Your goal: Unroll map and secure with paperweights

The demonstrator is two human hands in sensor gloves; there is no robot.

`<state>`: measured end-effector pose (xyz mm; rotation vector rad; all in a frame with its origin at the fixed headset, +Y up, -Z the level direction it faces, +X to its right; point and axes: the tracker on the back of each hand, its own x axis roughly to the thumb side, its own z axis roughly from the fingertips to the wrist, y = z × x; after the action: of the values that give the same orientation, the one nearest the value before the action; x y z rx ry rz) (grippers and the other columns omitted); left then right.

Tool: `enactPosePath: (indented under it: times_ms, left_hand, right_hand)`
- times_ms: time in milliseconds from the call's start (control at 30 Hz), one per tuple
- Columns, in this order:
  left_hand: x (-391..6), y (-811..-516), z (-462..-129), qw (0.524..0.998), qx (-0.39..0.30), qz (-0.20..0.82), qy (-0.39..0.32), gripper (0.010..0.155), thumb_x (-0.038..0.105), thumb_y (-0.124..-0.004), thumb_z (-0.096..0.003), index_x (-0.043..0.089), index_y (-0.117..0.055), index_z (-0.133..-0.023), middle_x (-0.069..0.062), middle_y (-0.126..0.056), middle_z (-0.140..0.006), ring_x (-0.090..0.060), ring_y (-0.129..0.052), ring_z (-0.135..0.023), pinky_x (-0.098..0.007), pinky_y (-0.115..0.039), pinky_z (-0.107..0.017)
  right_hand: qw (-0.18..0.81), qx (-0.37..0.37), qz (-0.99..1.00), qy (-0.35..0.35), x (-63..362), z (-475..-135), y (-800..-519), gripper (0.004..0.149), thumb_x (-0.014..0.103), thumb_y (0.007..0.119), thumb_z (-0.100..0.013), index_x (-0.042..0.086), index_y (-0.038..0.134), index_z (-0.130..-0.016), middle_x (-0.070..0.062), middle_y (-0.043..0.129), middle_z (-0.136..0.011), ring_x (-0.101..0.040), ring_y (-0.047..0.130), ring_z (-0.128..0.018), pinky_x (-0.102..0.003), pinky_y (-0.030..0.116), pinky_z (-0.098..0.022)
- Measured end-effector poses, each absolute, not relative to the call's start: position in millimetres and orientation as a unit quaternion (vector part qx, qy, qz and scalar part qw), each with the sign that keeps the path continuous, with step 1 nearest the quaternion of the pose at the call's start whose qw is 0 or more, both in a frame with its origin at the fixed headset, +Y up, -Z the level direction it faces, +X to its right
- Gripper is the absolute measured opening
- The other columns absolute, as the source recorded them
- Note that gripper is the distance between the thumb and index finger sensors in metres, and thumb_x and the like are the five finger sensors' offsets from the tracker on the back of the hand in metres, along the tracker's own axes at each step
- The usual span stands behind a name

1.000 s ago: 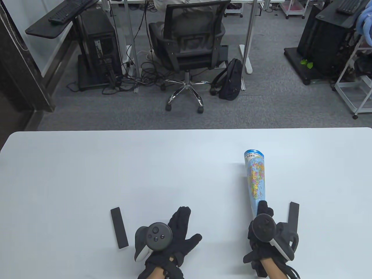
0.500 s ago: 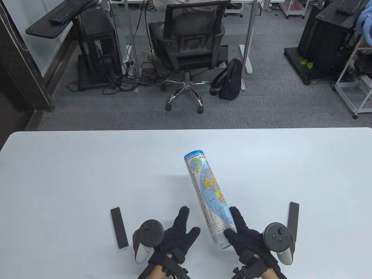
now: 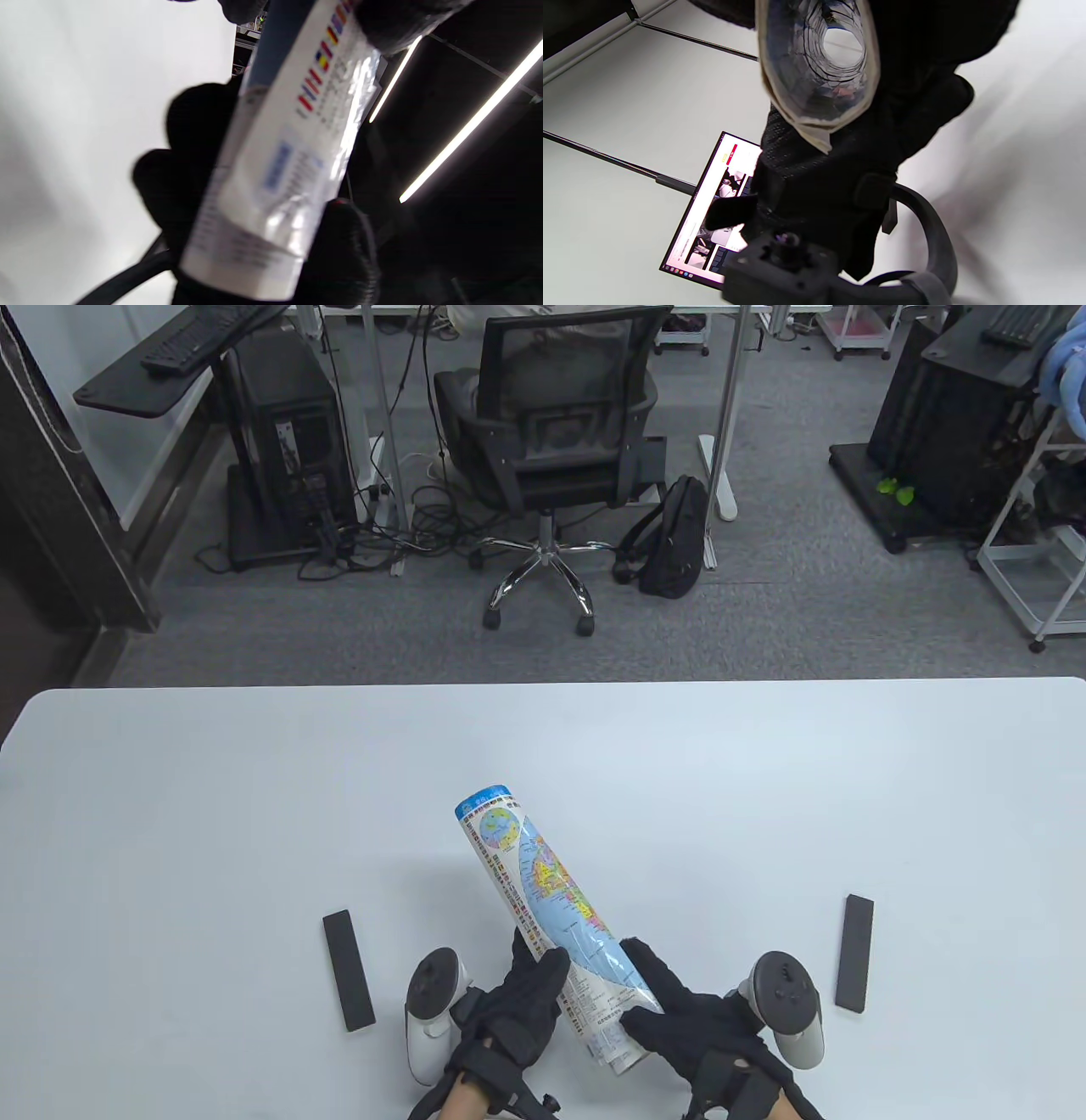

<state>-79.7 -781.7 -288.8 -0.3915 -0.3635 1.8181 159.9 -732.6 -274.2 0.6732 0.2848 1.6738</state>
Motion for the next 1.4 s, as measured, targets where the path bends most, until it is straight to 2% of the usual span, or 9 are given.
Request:
enactPosePath:
  times_ms: [233, 400, 533, 700, 867, 1000, 1100, 1233, 1400]
  left_hand:
    - [-86.2, -774.4, -289.2, 0.588, -0.122, 0.788, -0.136, 0.087, 0.047, -0.067, -0.0601, 0.019, 0.004, -0.102, -0.014, -0.040, -0.110, -0.039, -0.055, -0.101, -0.056, -0.058, -0.070]
    - [-94.2, -765.2, -290.0, 0.663, -0.074, 0.735, -0.122, 0.087, 0.043, -0.073, -0.0577, 0.021, -0.004, -0.105, -0.015, -0.046, -0.106, -0.030, -0.074, -0.089, -0.046, -0.077, -0.061]
    - [-96.0, -758.7, -288.5, 0.752, -0.042, 0.648, -0.110, 0.086, 0.043, -0.075, -0.0560, 0.019, -0.009, -0.106, -0.016, -0.051, -0.103, -0.030, -0.079, -0.082, -0.042, -0.082, -0.054]
    - [-85.6, -752.3, -285.1, 0.802, -0.026, 0.583, -0.124, 0.087, 0.044, -0.077, -0.0544, 0.018, -0.012, -0.107, -0.017, -0.053, -0.102, -0.030, -0.080, -0.079, -0.042, -0.083, -0.051]
    - [-77.8, -751.3, -282.9, 0.808, -0.021, 0.568, -0.157, 0.083, 0.052, -0.069, -0.0557, 0.020, -0.014, -0.108, -0.019, -0.047, -0.105, -0.034, -0.075, -0.084, -0.044, -0.079, -0.055]
    - [-77.3, -753.4, -282.5, 0.747, -0.042, 0.642, -0.168, 0.063, 0.047, -0.054, -0.0594, 0.028, -0.022, -0.110, -0.018, -0.046, -0.107, -0.037, -0.072, -0.087, -0.048, -0.076, -0.058]
    - [-77.7, -753.1, -283.6, 0.746, -0.047, 0.642, -0.170, 0.063, 0.037, -0.060, -0.0587, 0.029, -0.025, -0.110, -0.017, -0.047, -0.107, -0.036, -0.072, -0.087, -0.048, -0.075, -0.059]
    - [-73.9, -751.8, -284.6, 0.783, -0.046, 0.590, -0.189, 0.070, 0.039, -0.065, -0.0575, 0.029, -0.019, -0.109, -0.016, -0.042, -0.109, -0.037, -0.068, -0.092, -0.050, -0.072, -0.062]
    - [-71.0, -753.9, -285.2, 0.784, -0.053, 0.593, -0.177, 0.077, 0.037, -0.070, -0.0559, 0.024, -0.014, -0.107, -0.020, -0.040, -0.108, -0.038, -0.070, -0.089, -0.048, -0.077, -0.058]
  right_hand:
    - [0.539, 0.288, 0.780, 0.134, 156.3, -274.0, -732.0, 0.072, 0.028, 0.072, -0.055, -0.006, 0.032, -0.104, -0.038, 0.061, -0.096, -0.049, 0.083, -0.072, -0.065, 0.068, -0.049]
    - [0.489, 0.281, 0.815, 0.133, 148.8, -274.3, -734.6, 0.071, 0.026, 0.072, -0.056, -0.004, 0.030, -0.104, -0.038, 0.059, -0.097, -0.049, 0.080, -0.074, -0.066, 0.064, -0.051]
    - [0.455, 0.279, 0.841, 0.091, 144.8, -271.4, -730.3, 0.072, 0.028, 0.071, -0.057, -0.001, 0.025, -0.105, -0.041, 0.044, -0.101, -0.055, 0.069, -0.082, -0.070, 0.057, -0.053]
    - [0.464, 0.277, 0.839, 0.061, 143.1, -269.8, -729.3, 0.065, 0.026, 0.068, -0.057, 0.000, 0.032, -0.105, -0.041, 0.038, -0.103, -0.057, 0.065, -0.083, -0.071, 0.055, -0.053]
    - [0.477, 0.270, 0.834, 0.063, 145.5, -270.1, -731.5, 0.065, 0.026, 0.066, -0.058, -0.005, 0.031, -0.103, -0.045, 0.037, -0.101, -0.062, 0.064, -0.081, -0.074, 0.053, -0.052]
    - [0.499, 0.261, 0.825, 0.057, 151.6, -272.5, -731.8, 0.066, 0.027, 0.065, -0.058, -0.007, 0.030, -0.102, -0.044, 0.037, -0.101, -0.063, 0.063, -0.081, -0.074, 0.052, -0.051]
    - [0.514, 0.257, 0.817, 0.056, 154.7, -273.3, -731.8, 0.065, 0.028, 0.065, -0.058, -0.008, 0.032, -0.102, -0.045, 0.040, -0.100, -0.062, 0.066, -0.080, -0.074, 0.053, -0.051]
    - [0.516, 0.257, 0.815, 0.059, 153.9, -273.0, -732.6, 0.067, 0.028, 0.065, -0.058, -0.010, 0.031, -0.101, -0.047, 0.040, -0.099, -0.063, 0.067, -0.079, -0.074, 0.055, -0.050]
    - [0.524, 0.251, 0.811, 0.067, 154.7, -274.3, -735.4, 0.067, 0.028, 0.065, -0.058, -0.011, 0.032, -0.101, -0.048, 0.041, -0.097, -0.064, 0.068, -0.078, -0.074, 0.056, -0.049]
